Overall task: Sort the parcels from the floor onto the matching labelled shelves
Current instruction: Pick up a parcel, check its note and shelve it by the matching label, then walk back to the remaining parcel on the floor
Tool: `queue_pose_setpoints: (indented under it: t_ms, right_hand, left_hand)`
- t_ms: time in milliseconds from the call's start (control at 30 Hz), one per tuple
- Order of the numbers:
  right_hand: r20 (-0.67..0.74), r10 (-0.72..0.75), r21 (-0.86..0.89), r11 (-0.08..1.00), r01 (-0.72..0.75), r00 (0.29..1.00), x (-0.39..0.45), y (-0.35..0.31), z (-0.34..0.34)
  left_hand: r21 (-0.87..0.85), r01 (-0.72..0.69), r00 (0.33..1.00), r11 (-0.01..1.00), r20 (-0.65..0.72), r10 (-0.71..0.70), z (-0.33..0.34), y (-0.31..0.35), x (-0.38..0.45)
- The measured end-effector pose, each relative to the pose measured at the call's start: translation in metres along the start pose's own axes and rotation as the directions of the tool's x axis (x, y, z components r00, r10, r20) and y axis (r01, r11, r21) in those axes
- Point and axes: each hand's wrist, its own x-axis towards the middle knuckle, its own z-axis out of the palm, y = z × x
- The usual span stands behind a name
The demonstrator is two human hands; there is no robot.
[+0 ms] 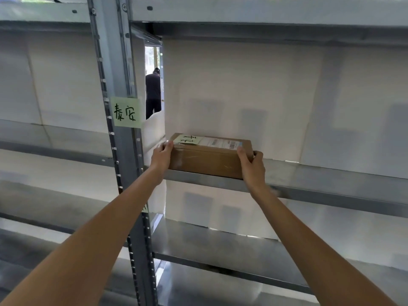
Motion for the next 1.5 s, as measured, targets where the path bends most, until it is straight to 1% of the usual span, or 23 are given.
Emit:
queue_pose_setpoints:
  t_ms: [167,300,433,567,833,967,1000,1033,1100,1133,1167,1200,1233,1267,1333,1400,1467,1500]
  right_hand:
    - [-0.014,0.001,0.035,0.999,-0.001,1.0,0.005,0.002,0.008]
    - [-0.037,-0.006,0.045,0.999,0.007,0.999,0.009,0.004,0.015]
    - [-0.031,-0.016,0.043,0.999,0.018,0.999,0.01,0.007,0.016]
    - [-0.021,-0.008,0.022,1.0,0.009,1.0,0.009,0.007,0.014]
    - [-0.011,0.032,0.044,0.999,-0.032,0.999,0.002,-0.001,0.014]
    - [-0.037,0.074,0.01,0.997,-0.073,0.997,-0.001,-0.011,0.011]
    - [-0.05,0.075,-0.004,0.997,-0.075,0.996,-0.002,-0.016,0.008]
    - [-0.07,0.056,-0.017,0.998,-0.057,0.996,-0.003,-0.021,0.003]
    - [-0.116,-0.037,-0.082,0.996,0.027,0.993,-0.009,-0.028,-0.011]
    - [-0.14,-0.097,-0.17,0.983,0.073,0.985,-0.014,-0.029,-0.019]
    - [-0.165,-0.16,-0.298,0.949,0.105,0.973,-0.02,-0.028,-0.029]
    - [-0.194,-0.223,-0.437,0.891,0.119,0.955,-0.026,-0.025,-0.039]
    - [-0.224,-0.275,-0.554,0.825,0.11,0.935,-0.032,-0.022,-0.051]
    - [-0.251,-0.305,-0.632,0.771,0.083,0.918,-0.039,-0.019,-0.063]
    - [-0.288,-0.329,-0.72,0.693,0.023,0.899,-0.054,-0.012,-0.093]
    - [-0.3,-0.35,-0.8,0.599,-0.034,0.887,-0.072,-0.005,-0.129]
    - [-0.32,-0.368,-0.86,0.5,-0.104,0.873,-0.092,0.002,-0.168]
    - [-0.34,-0.363,-0.875,0.46,-0.151,0.867,-0.104,0.005,-0.188]
  left_hand:
    - [-0.056,0.035,0.999,0.998,-0.013,-0.036,0.003,0.002,0.014]
    - [-0.085,0.011,0.999,0.996,-0.051,-0.015,0.006,-0.002,0.02]
    - [-0.139,0.002,0.998,0.99,-0.056,-0.01,0.008,-0.007,0.019]
    - [-0.132,-0.007,0.998,0.991,-0.066,-0.002,0.01,-0.012,0.018]
    - [-0.153,-0.034,0.997,0.988,-0.07,0.023,0.013,-0.023,0.025]
    - [-0.152,0.009,0.999,0.988,-0.04,-0.015,0.008,-0.015,0.022]
    - [-0.137,-0.02,0.998,0.99,-0.055,0.012,0.003,-0.011,0.022]
    - [-0.11,-0.086,0.993,0.99,-0.085,0.077,-0.002,-0.006,0.021]
    - [-0.058,-0.244,0.96,0.968,-0.155,0.233,-0.004,0.005,0.008]
    - [-0.046,-0.306,0.937,0.951,-0.19,0.292,0.001,0.011,-0.002]
    - [-0.035,-0.372,0.91,0.928,-0.21,0.357,0.011,0.016,-0.015]
    - [-0.009,-0.448,0.878,0.894,-0.195,0.437,0.026,0.02,-0.029]
    - [0.027,-0.526,0.841,0.85,-0.133,0.525,0.043,0.023,-0.044]
    - [0.046,-0.606,0.794,0.794,-0.031,0.607,0.061,0.025,-0.059]
    - [0.017,-0.724,0.676,0.69,0.217,0.704,0.099,0.027,-0.086]
    - [-0.013,-0.788,0.557,0.616,0.411,0.722,0.135,0.024,-0.107]
    - [-0.029,-0.838,0.456,0.545,0.51,0.729,0.171,0.019,-0.13]
    - [-0.043,-0.851,0.422,0.523,0.538,0.73,0.189,0.016,-0.143]
